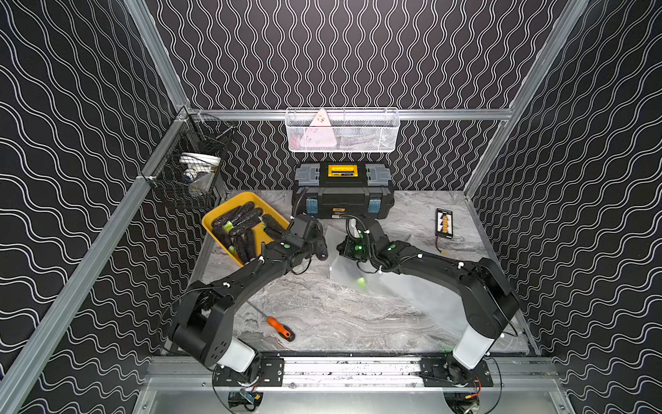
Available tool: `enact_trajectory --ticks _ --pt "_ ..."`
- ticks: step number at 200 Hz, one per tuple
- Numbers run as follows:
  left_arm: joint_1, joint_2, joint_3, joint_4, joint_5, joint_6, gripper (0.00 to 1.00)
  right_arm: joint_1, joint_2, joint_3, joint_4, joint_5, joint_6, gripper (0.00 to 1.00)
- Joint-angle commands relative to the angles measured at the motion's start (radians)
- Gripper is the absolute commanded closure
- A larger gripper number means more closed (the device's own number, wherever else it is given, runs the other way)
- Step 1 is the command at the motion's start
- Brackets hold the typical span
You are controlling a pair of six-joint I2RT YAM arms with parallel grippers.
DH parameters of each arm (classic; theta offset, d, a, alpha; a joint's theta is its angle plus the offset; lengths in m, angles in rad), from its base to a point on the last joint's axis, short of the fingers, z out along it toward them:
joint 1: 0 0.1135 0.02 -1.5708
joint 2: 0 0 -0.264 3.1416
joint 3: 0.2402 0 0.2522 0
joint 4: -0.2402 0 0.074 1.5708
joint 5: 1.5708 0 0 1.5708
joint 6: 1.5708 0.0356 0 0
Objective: Place the eggplant in a zip-top bag and seal the zipper
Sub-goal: Place the eggplant in the zipper food storage bag.
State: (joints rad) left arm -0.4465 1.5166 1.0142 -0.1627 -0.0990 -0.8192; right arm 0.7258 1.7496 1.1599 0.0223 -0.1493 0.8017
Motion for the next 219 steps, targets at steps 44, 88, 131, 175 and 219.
enact_trajectory --ticks 44,88,131,175,219 --pt "-0.017 0.074 0.014 0.092 -0.164 -0.026 0.61 0.012 -0.037 -0.020 0.025 -0.040 0.040 1.00" --pt "-0.035 0.110 0.035 0.092 -0.194 0.012 0.60 0.015 -0.032 -0.021 0.061 -0.061 0.084 1.00" --pt "-0.067 0.100 0.030 0.091 -0.139 0.036 0.56 0.016 -0.006 -0.001 0.082 -0.041 0.110 1.00" --pt "-0.067 0.075 0.019 0.096 -0.040 0.012 0.52 0.011 -0.005 0.006 0.085 -0.015 0.116 1.00" --pt "-0.066 0.075 0.010 0.107 0.076 -0.053 0.43 0.001 -0.026 -0.011 0.095 0.000 0.122 1.00"
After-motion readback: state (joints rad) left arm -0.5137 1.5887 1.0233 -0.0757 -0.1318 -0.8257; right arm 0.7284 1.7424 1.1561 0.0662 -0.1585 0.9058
